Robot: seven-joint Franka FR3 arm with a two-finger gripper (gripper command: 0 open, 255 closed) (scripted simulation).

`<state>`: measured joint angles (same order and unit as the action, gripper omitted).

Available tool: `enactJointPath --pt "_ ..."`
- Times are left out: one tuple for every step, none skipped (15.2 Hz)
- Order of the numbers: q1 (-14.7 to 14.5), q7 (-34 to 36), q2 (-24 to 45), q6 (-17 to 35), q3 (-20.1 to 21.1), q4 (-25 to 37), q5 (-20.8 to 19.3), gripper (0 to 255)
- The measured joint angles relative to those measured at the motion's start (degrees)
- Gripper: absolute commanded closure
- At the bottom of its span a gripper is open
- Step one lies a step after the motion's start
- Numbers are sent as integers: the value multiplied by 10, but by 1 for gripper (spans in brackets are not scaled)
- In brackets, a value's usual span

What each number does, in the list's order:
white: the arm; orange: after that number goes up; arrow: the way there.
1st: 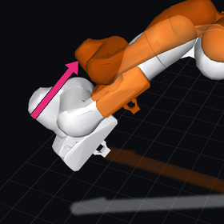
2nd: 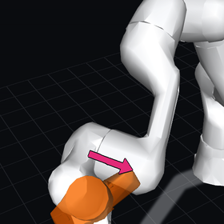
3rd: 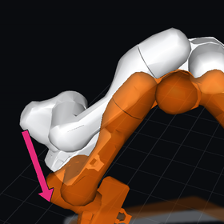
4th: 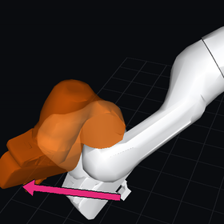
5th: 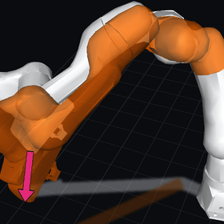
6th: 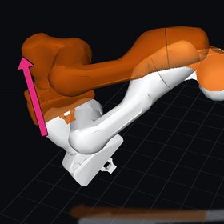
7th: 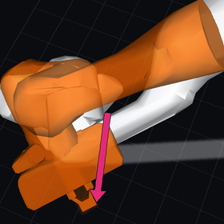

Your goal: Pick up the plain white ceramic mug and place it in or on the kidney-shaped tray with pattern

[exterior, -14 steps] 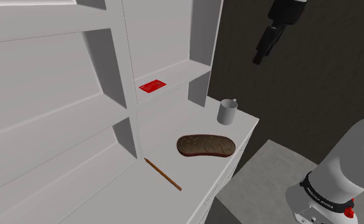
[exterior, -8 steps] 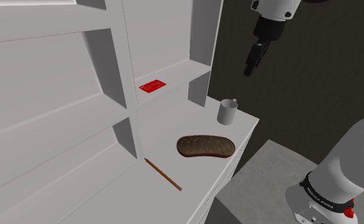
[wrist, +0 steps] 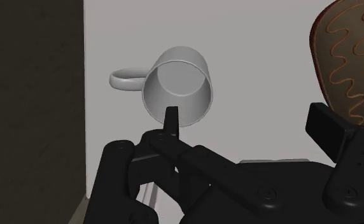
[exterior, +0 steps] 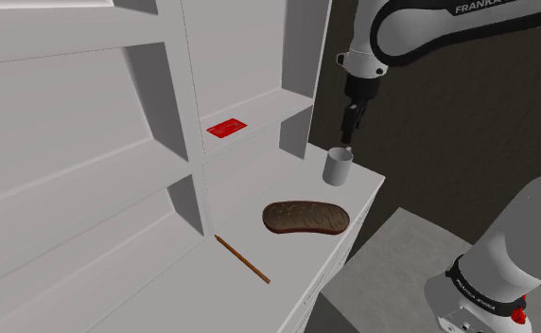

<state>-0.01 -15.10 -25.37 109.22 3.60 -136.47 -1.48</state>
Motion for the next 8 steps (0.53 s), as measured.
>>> enactJointPath --pt "0 -3 19 9 1 1 -3 0" --pt "0 -8 39 21 1 -1 -7 0" --pt "1 -12 57 30 1 0 -10 0" --pt "1 -17 69 40 0 -6 -14 0" --pt "0 -19 87 50 1 -8 -17 0" --pt "2 -24 105 57 1 -5 -22 0" --pt "2 -26 122 63 1 -2 -25 0" --pt "2 -26 133 74 1 -5 -27 0"
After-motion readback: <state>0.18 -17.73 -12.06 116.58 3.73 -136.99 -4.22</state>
